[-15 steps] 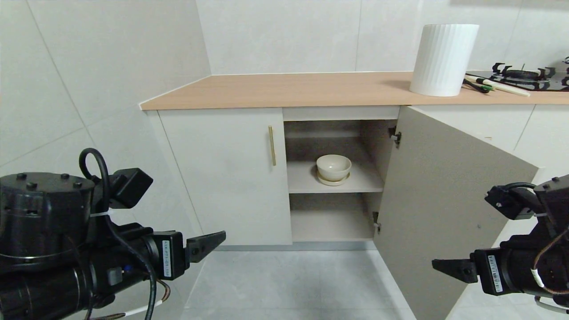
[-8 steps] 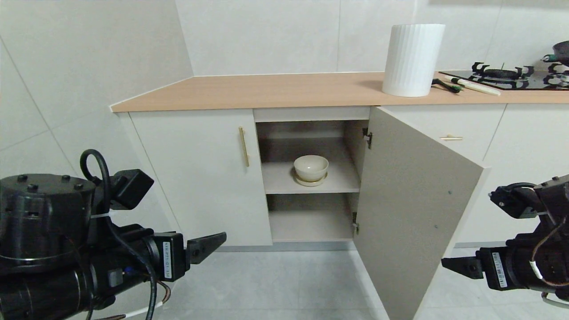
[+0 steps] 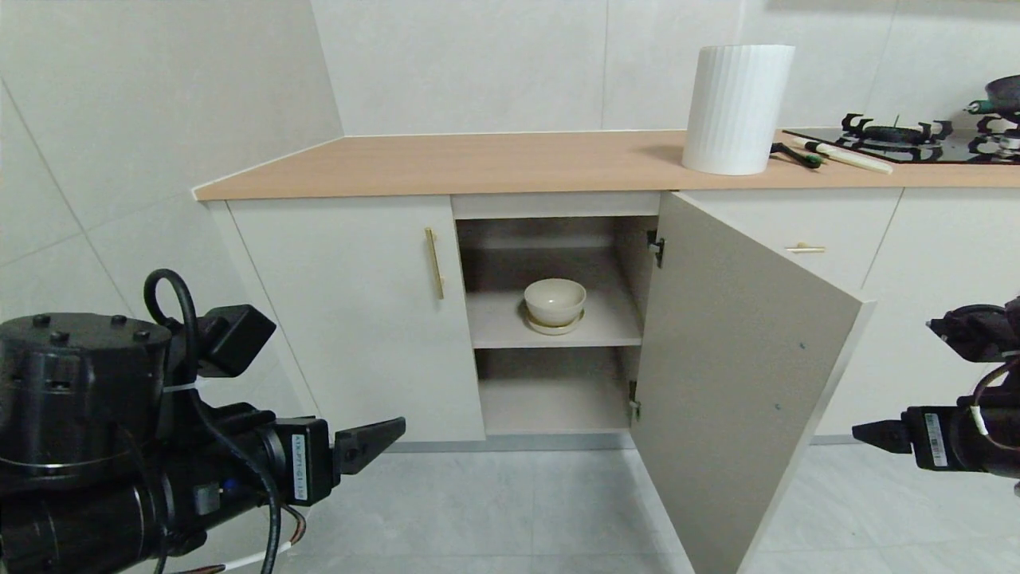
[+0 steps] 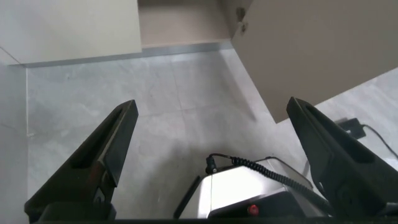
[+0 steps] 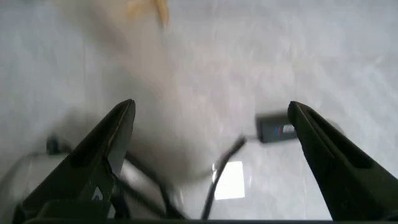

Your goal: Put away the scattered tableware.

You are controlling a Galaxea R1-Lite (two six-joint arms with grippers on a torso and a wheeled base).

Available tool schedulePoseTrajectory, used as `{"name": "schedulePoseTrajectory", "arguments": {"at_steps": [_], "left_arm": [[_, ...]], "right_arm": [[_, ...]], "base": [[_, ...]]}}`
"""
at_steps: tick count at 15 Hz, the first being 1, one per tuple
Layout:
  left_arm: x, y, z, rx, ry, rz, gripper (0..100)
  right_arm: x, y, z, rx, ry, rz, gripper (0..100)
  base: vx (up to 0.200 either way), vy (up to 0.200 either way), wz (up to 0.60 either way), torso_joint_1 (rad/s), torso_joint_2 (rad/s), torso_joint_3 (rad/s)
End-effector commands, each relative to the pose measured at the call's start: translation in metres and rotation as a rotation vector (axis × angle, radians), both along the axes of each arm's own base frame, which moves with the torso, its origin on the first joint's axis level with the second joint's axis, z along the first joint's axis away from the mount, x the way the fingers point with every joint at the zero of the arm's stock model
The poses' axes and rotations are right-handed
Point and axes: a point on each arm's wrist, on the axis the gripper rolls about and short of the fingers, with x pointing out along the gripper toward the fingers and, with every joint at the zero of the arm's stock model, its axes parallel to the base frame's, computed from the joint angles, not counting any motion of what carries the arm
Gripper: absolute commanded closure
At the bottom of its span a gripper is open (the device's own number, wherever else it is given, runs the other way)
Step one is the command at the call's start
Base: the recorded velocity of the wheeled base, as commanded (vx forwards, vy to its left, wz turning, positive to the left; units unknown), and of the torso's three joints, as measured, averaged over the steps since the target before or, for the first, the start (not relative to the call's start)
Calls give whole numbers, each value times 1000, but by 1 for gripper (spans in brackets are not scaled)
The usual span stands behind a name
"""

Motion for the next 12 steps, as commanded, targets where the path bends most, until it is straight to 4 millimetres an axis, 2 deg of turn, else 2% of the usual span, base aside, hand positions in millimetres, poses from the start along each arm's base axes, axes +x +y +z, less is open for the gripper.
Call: {"name": "schedulePoseTrajectory", "arguments": {"at_steps": [1, 3, 5, 8, 12], "left_arm": [[0, 0, 0, -1, 0, 0, 0], [0, 0, 0, -4, 0, 1, 0], [0, 0, 0, -4, 0, 1, 0], [0, 0, 1, -6, -3, 1, 0], [2, -1, 4, -12, -12, 2, 0]], "right_arm": [[19, -10, -12, 7, 8, -58, 0], [45, -18, -30, 46, -57, -129, 0], [59, -19, -38, 88, -122, -162, 0], [72, -17, -49, 145, -193, -194, 0], [80, -5, -67, 166, -223, -160, 0]], "base": [[0, 0, 0, 0, 0, 0], [0, 0, 0, 0, 0, 0], [0, 0, 0, 0, 0, 0], [0, 0, 0, 0, 0, 0], [0, 0, 0, 0, 0, 0]]}}
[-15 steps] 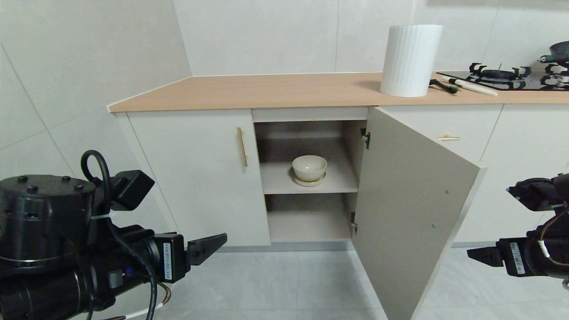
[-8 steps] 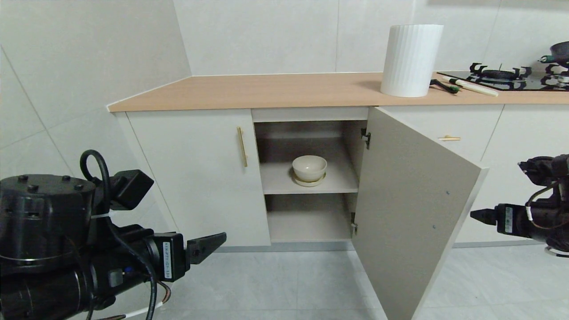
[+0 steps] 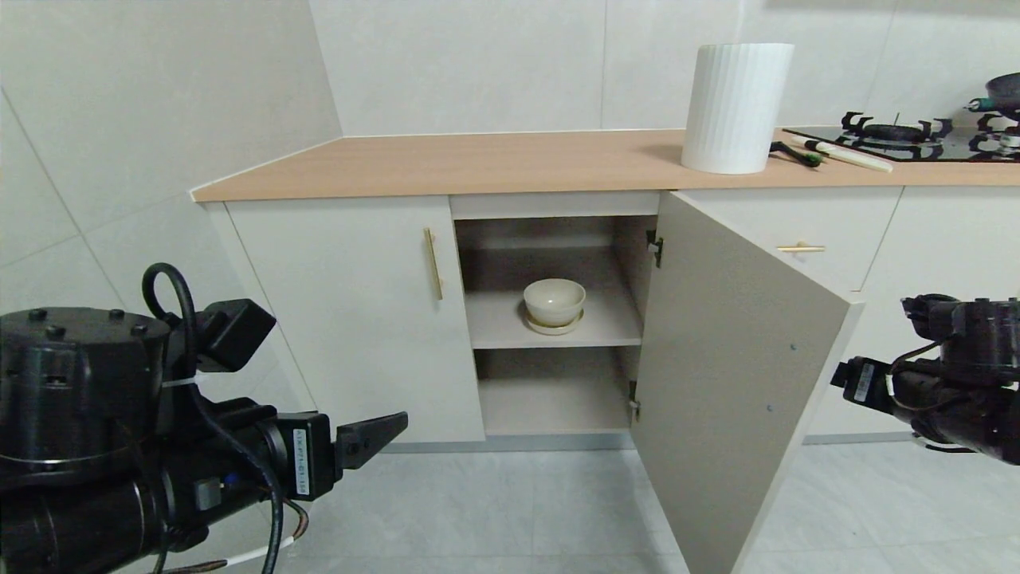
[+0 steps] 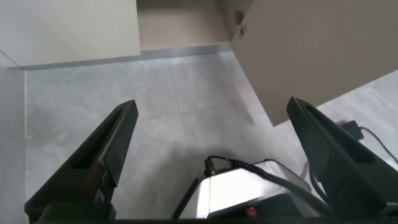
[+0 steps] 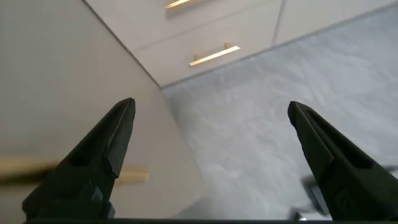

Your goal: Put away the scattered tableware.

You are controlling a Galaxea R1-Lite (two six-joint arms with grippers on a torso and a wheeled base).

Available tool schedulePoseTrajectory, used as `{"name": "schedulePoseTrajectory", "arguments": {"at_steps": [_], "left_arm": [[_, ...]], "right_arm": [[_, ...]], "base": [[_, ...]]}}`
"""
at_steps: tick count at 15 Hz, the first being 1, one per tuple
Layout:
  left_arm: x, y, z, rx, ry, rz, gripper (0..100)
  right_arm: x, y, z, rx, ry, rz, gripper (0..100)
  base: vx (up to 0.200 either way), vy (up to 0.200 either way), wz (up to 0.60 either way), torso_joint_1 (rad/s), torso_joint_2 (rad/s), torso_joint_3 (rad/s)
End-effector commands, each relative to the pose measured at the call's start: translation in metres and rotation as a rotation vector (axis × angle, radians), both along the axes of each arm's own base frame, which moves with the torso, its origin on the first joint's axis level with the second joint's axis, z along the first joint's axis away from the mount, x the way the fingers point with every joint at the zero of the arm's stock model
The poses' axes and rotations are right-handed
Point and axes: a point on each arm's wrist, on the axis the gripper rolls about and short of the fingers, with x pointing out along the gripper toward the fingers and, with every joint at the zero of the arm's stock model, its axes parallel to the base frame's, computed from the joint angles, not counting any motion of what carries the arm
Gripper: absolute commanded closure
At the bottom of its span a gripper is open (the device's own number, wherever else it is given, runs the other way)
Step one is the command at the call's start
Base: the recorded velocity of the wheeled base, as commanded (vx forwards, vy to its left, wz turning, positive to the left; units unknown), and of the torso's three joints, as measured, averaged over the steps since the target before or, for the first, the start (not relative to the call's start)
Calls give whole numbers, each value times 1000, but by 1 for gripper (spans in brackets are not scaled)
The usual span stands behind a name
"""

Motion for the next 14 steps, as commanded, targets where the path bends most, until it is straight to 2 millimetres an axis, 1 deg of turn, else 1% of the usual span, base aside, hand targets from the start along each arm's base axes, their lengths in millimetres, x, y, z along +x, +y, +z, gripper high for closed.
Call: {"name": "schedulePoseTrajectory", "arguments": {"at_steps": [1, 2, 4, 7, 8, 11, 12, 14], "left_arm": [[1, 0, 2, -2, -5, 0, 0], [3, -2, 4, -8, -11, -2, 0], [7, -3, 7, -11, -18, 0, 0], [18, -1, 11, -19, -20, 25, 0], [20, -1, 10, -20, -15, 19, 0], [22, -2, 9, -19, -8, 17, 0], [22, -2, 9, -20, -10, 17, 0], [21, -2, 10, -20, -15, 21, 0]], "right_arm": [[2, 9, -15, -1, 38, 33, 0], [1, 27, -15, -2, 23, 102, 0], [1, 54, -14, -3, 15, 197, 0], [12, 94, -9, 2, -17, 315, 0], [12, 104, -10, 3, -17, 347, 0], [20, 128, -10, 39, -28, 461, 0], [24, 133, -10, 43, -33, 473, 0], [35, 139, -19, 48, -21, 485, 0]], "base": [[0, 0, 0, 0, 0, 0], [0, 0, 0, 0, 0, 0], [0, 0, 0, 0, 0, 0], [0, 0, 0, 0, 0, 0], [0, 0, 0, 0, 0, 0], [0, 0, 0, 0, 0, 0], [0, 0, 0, 0, 0, 0], [0, 0, 0, 0, 0, 0]]}}
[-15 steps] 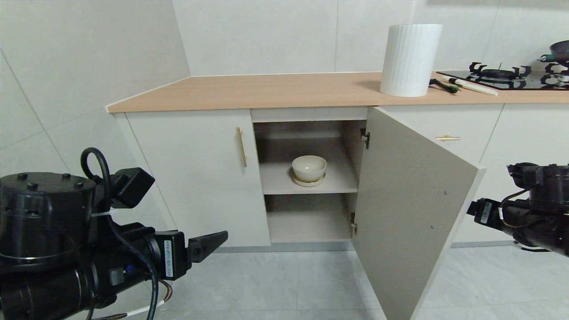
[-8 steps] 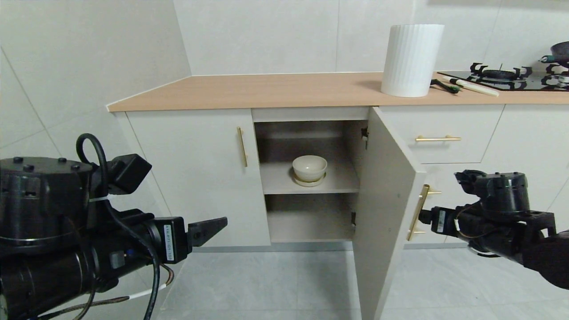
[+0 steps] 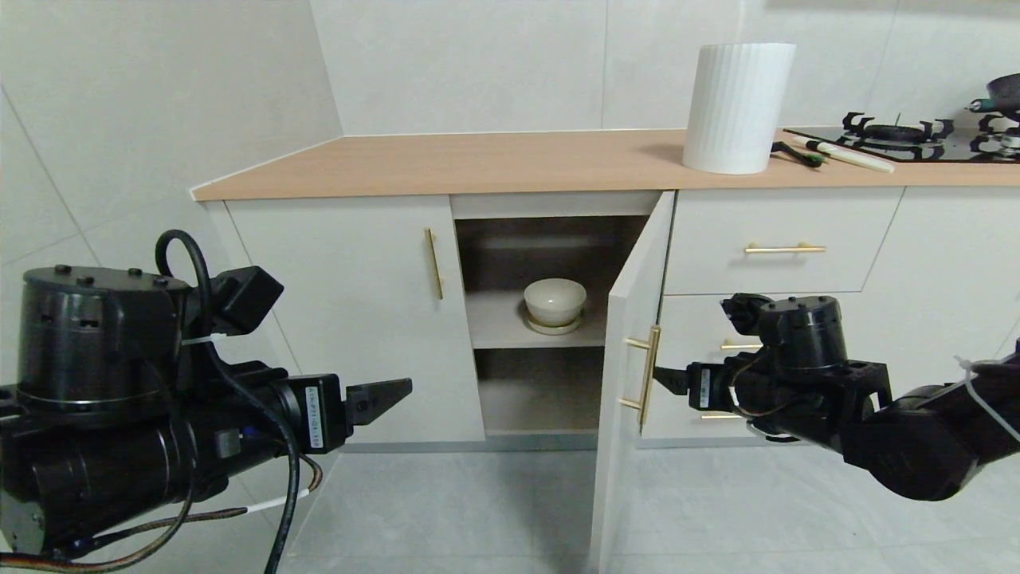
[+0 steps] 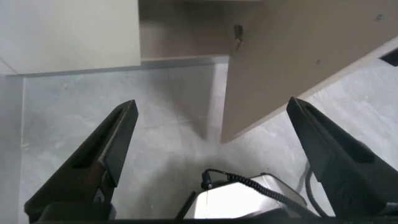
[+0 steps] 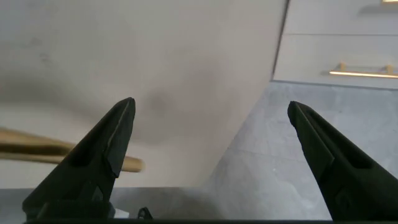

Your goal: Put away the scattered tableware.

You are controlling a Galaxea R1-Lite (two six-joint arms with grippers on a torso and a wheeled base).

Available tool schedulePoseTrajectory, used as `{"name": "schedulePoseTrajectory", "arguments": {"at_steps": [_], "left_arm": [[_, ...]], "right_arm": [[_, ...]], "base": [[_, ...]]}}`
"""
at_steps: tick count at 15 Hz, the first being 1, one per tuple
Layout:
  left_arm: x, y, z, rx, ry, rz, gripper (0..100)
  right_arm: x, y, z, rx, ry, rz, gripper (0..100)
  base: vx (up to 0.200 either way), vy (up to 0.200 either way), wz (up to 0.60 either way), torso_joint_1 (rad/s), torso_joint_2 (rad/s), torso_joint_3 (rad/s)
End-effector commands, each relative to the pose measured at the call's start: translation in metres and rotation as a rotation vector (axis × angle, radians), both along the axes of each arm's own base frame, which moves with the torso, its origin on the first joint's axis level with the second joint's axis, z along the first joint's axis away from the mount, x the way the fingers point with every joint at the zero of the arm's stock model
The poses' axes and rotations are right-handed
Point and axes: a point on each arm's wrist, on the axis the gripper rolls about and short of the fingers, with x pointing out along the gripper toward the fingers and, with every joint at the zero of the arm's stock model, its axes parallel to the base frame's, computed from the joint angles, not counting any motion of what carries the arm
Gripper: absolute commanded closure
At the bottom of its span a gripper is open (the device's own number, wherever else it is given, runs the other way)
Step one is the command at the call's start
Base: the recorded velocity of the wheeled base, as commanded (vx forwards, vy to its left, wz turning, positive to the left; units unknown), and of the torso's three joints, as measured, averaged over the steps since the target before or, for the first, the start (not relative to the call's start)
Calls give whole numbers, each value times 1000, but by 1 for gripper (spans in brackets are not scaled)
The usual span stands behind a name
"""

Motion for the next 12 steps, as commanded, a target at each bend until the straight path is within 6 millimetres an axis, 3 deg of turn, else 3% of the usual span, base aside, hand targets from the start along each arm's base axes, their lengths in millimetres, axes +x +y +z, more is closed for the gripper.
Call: {"name": "schedulePoseTrajectory", "arguments": {"at_steps": [1, 7, 12], "left_arm": [[0, 0, 0, 1, 0, 0, 0], [-1, -1, -2, 3, 6, -5, 0], [-4, -3, -2, 2, 5, -21, 0]], "right_arm": [[14, 9, -15, -2, 23, 12, 0], [36, 27, -22, 99, 36, -11, 0], [37, 29, -28, 113, 51, -18, 0]], "base": [[0, 0, 0, 0, 0, 0], [0, 0, 0, 0, 0, 0], [0, 0, 0, 0, 0, 0]]}}
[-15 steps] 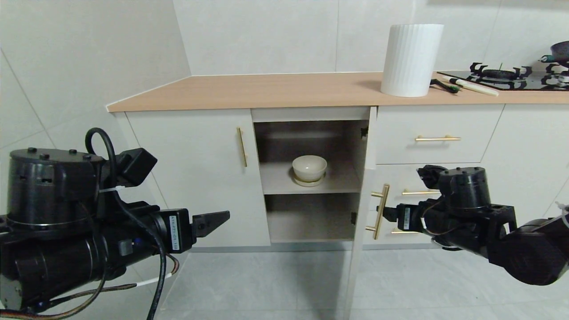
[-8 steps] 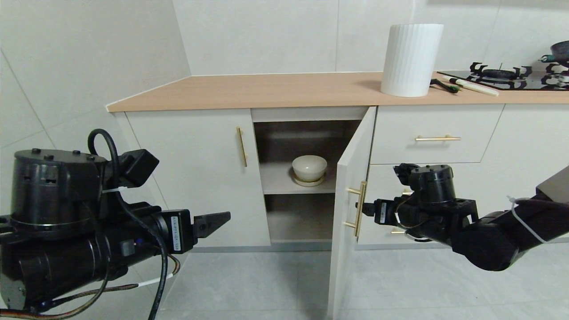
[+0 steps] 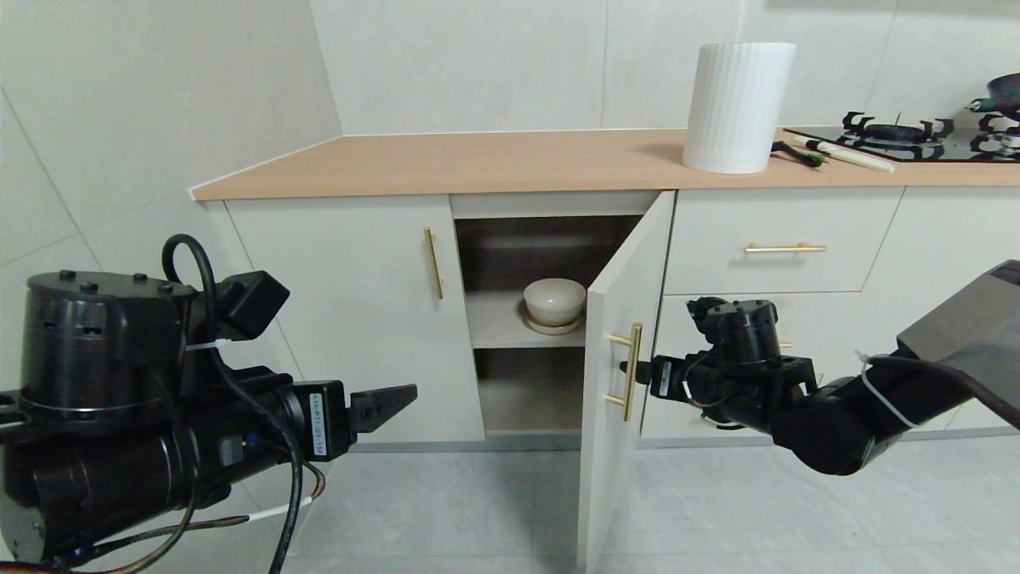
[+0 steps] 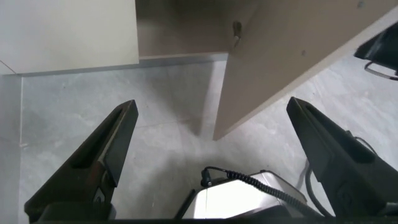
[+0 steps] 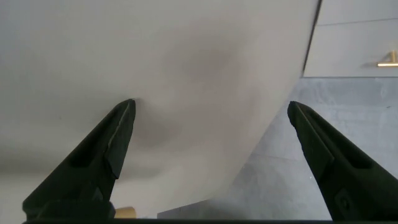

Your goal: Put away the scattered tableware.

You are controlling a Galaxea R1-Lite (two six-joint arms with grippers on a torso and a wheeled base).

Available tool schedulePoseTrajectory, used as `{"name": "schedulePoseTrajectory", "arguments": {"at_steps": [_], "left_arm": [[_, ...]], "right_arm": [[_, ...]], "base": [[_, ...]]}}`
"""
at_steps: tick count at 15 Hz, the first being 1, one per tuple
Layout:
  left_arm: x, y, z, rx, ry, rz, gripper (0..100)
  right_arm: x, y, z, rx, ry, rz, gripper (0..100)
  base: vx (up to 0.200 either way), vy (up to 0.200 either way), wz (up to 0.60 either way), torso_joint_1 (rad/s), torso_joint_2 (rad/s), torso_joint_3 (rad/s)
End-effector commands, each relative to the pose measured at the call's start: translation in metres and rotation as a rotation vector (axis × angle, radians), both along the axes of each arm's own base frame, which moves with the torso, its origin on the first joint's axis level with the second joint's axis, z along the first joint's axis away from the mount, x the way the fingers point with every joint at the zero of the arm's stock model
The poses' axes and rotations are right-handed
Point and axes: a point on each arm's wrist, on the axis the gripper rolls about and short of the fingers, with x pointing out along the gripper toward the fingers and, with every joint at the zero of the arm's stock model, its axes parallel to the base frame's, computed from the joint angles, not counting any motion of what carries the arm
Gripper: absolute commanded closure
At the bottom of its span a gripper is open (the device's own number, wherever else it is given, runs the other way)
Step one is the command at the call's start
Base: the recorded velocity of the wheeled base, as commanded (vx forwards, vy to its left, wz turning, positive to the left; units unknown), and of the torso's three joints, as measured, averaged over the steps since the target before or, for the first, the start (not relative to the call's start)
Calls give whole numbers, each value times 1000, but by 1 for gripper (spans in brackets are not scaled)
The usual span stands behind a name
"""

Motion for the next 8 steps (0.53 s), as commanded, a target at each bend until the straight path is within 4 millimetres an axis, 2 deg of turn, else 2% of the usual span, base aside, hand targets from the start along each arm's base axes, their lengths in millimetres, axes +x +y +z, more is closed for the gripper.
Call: {"name": "schedulePoseTrajectory", "arguments": {"at_steps": [1, 5, 8], "left_arm": [[-2, 0, -1, 4, 2, -6, 0], [-2, -1, -2, 16, 8, -13, 0], [-2, -1, -4, 33, 9, -19, 0]], "right_arm": [[2, 1, -6, 3, 8, -4, 0], [2, 2, -8, 5, 9, -5, 0], [2, 3, -10, 3, 13, -4, 0]], "base": [[0, 0, 0, 0, 0, 0], [0, 0, 0, 0, 0, 0], [200, 0, 0, 4, -4, 4]]}}
